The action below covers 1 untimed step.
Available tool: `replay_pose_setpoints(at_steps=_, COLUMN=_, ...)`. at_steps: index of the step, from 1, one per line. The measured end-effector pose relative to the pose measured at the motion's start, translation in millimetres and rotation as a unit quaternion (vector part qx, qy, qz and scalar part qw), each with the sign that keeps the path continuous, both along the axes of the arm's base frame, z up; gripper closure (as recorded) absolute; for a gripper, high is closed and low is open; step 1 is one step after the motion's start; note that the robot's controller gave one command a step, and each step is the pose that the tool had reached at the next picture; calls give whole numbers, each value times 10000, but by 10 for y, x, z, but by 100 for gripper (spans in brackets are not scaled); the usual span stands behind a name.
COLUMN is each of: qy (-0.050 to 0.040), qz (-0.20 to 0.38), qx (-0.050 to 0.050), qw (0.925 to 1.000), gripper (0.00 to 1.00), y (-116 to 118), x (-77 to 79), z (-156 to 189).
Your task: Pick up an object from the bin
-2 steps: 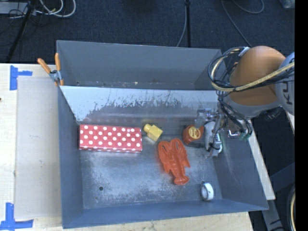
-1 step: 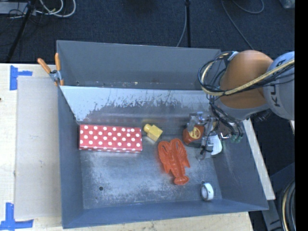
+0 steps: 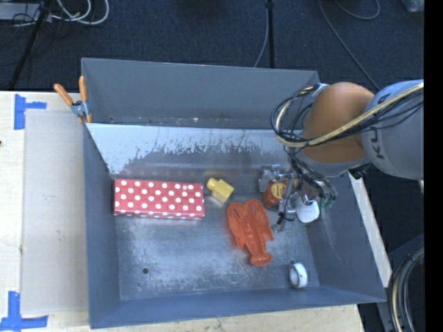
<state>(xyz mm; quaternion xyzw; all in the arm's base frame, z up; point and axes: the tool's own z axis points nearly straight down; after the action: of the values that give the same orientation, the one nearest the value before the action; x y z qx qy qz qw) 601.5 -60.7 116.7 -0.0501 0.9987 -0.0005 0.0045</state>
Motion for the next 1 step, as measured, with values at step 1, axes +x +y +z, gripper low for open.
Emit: replay_pose_setpoints(at_steps=1, qy=96, qz=572, qx=14, qw=9983, gripper=0, y=246, x=-27, z=-392)
